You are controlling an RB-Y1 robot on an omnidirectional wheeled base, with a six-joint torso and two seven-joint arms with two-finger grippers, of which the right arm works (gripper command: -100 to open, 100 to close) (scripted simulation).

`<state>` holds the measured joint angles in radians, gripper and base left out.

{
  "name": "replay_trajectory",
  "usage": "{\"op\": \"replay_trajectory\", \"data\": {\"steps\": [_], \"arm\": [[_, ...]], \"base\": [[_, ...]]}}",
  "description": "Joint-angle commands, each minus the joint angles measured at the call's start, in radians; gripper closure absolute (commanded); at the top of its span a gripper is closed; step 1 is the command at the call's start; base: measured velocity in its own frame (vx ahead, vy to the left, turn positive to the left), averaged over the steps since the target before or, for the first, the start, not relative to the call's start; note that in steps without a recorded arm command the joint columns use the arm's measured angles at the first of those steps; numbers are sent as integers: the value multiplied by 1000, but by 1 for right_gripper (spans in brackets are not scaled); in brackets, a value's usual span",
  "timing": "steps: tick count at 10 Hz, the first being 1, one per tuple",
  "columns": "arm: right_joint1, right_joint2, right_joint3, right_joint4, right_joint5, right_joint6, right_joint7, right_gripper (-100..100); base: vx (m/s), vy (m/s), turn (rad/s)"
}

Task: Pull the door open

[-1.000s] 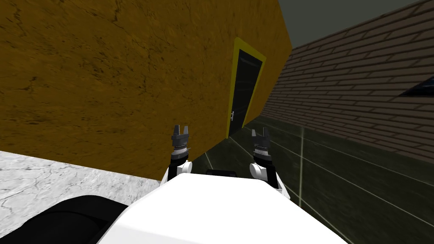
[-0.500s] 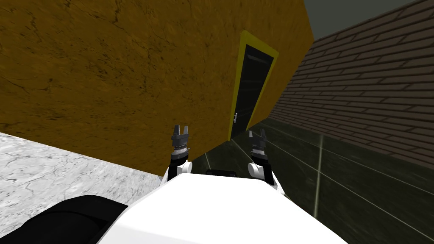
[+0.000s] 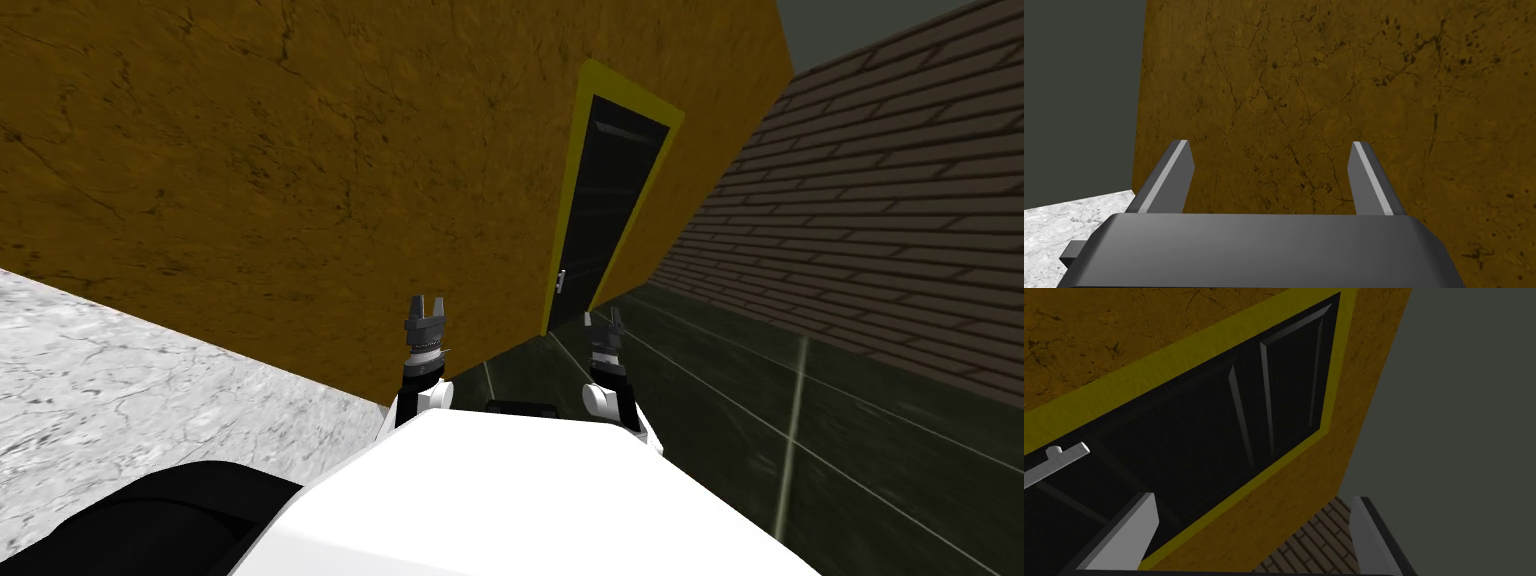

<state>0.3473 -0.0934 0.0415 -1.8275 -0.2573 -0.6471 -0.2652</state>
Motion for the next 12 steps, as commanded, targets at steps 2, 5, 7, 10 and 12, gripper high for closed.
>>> {"op": "replay_trajectory", "data": {"steps": [2, 5, 7, 10, 12], "arm": [[-21, -7, 3, 50, -26, -8, -46, -100], [-43, -14, 10, 109, -55, -19, -97, -100], [-58, -19, 14, 150, -75, -27, -132, -100], [-81, -25, 20, 211, -105, -39, -184, -100], [-97, -30, 25, 253, -125, -47, -220, -100]], "base": [[71, -99, 162], [55, -109, 159], [60, -121, 181], [53, -110, 174], [45, -131, 165]]}}
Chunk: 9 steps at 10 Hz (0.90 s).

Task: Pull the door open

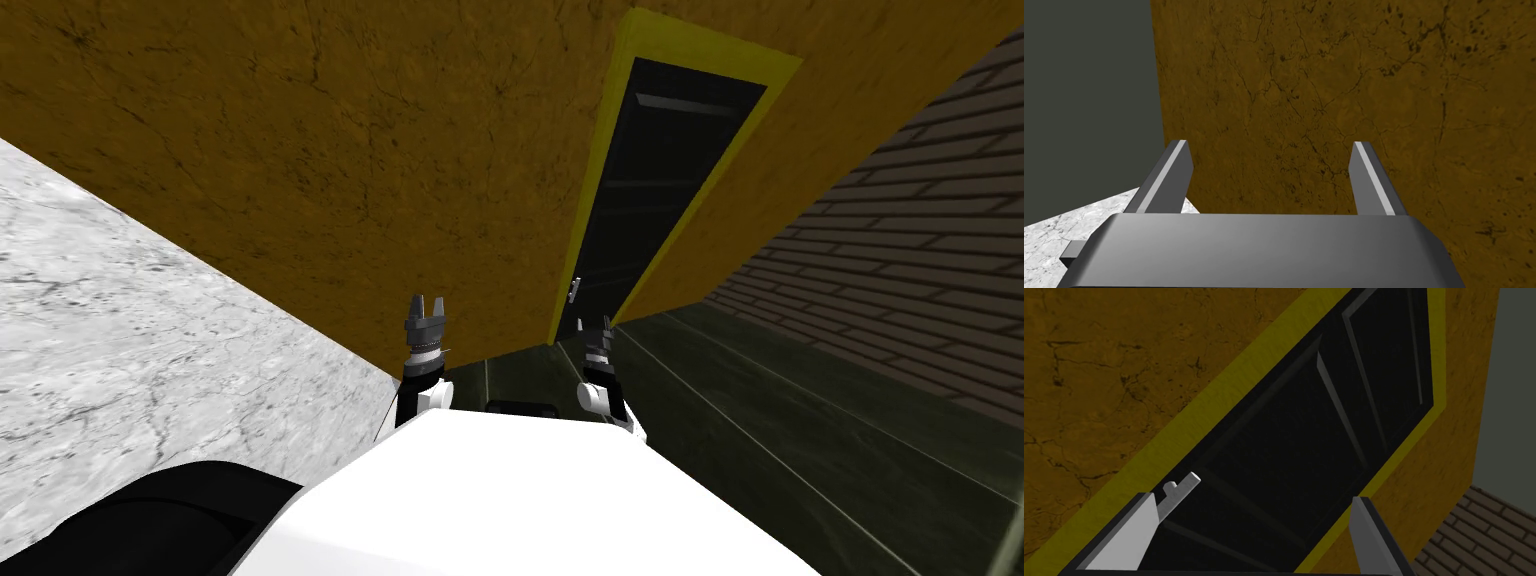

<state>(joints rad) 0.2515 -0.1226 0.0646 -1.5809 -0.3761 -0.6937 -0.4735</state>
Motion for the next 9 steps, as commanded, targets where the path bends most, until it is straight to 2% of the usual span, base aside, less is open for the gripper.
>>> {"op": "replay_trajectory", "data": {"steps": [1, 9], "arm": [[-9, -2, 4, 27, -17, -4, -30, -100], [-73, -18, 22, 195, -100, -36, -175, -100]], "base": [[50, -133, 176], [28, -131, 178]]}}
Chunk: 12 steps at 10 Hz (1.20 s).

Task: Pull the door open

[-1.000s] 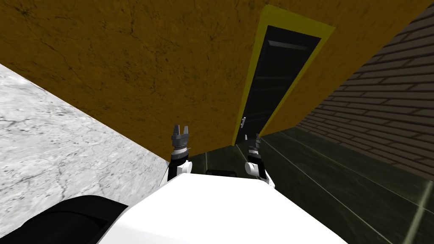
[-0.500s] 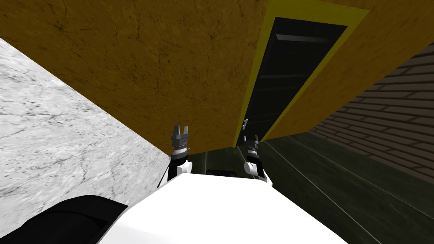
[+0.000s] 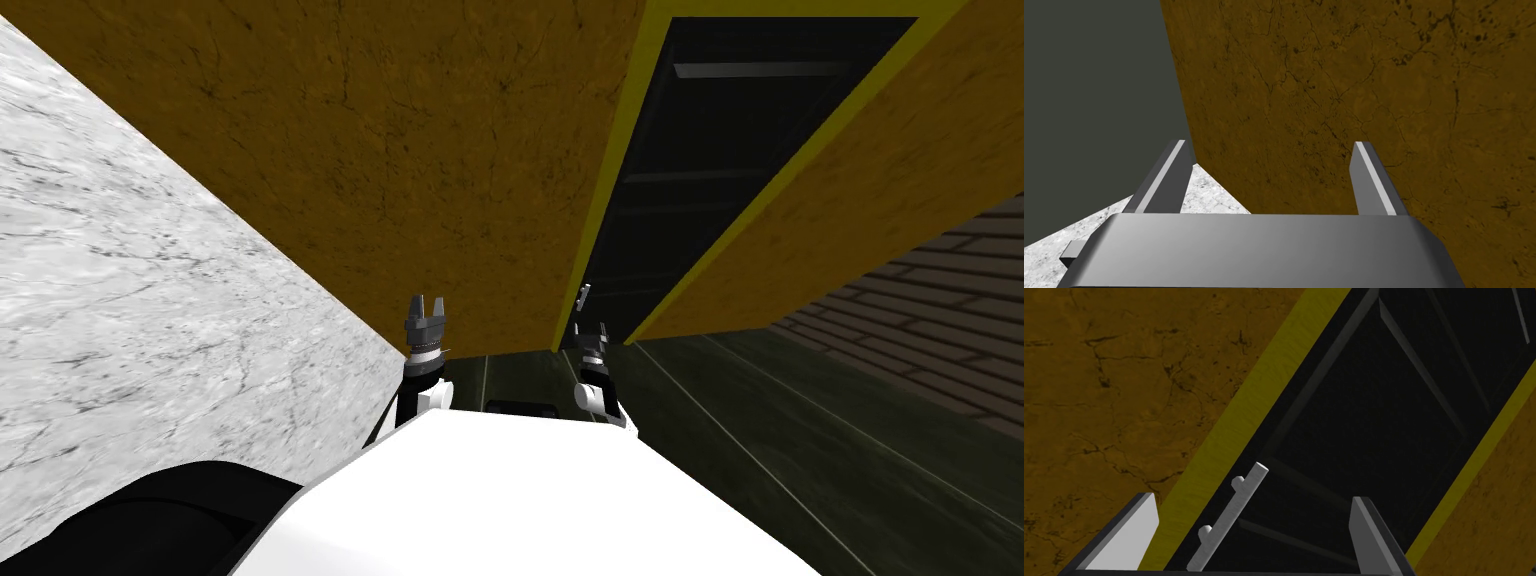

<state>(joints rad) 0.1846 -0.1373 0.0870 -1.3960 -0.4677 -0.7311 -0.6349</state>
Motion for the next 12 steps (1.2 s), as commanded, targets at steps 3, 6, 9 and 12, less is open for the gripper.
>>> {"op": "replay_trajectory", "data": {"steps": [3, 6, 9, 12], "arm": [[-29, -8, 6, 73, -39, -11, -67, -100], [-53, -13, 13, 134, -69, -23, -120, -100], [-75, -18, 19, 194, -99, -34, -172, -100], [-97, -22, 25, 252, -127, -45, -221, -100]], "base": [[15, -127, 170], [16, -129, 166], [9, -130, 178], [6, -128, 162]]}}
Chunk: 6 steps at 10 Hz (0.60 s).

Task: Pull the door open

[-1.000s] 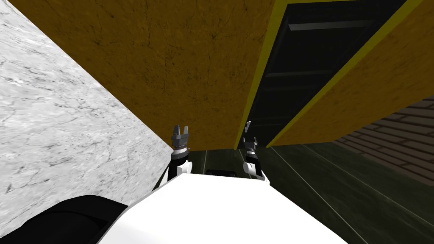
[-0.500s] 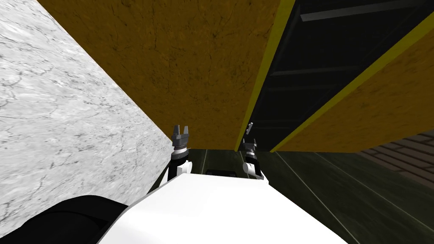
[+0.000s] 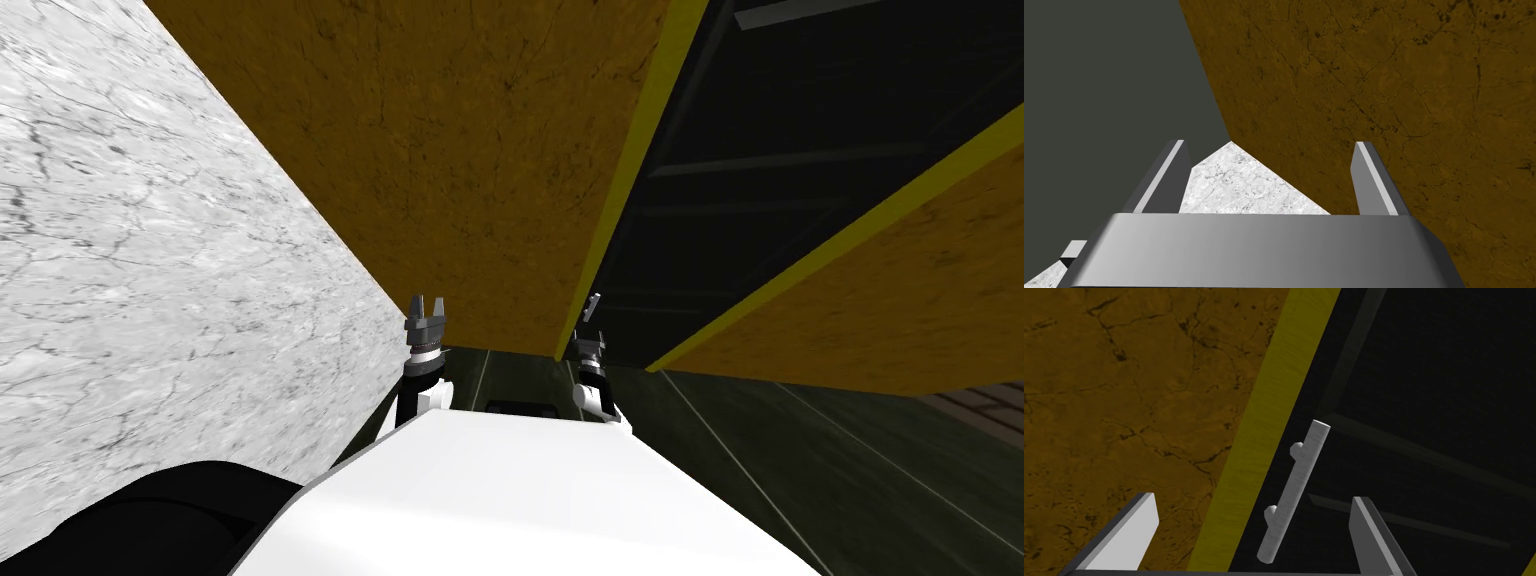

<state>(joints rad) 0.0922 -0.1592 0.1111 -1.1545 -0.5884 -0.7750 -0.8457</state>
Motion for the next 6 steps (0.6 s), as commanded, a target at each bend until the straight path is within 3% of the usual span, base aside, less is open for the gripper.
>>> {"op": "replay_trajectory", "data": {"steps": [1, 3, 6], "arm": [[-12, -2, 3, 30, -16, -5, -27, -100], [-26, -4, 7, 68, -35, -12, -60, -100], [-59, -10, 16, 155, -77, -29, -135, -100]], "base": [[20, -127, 183], [3, -125, 149], [-13, -178, 230]]}}
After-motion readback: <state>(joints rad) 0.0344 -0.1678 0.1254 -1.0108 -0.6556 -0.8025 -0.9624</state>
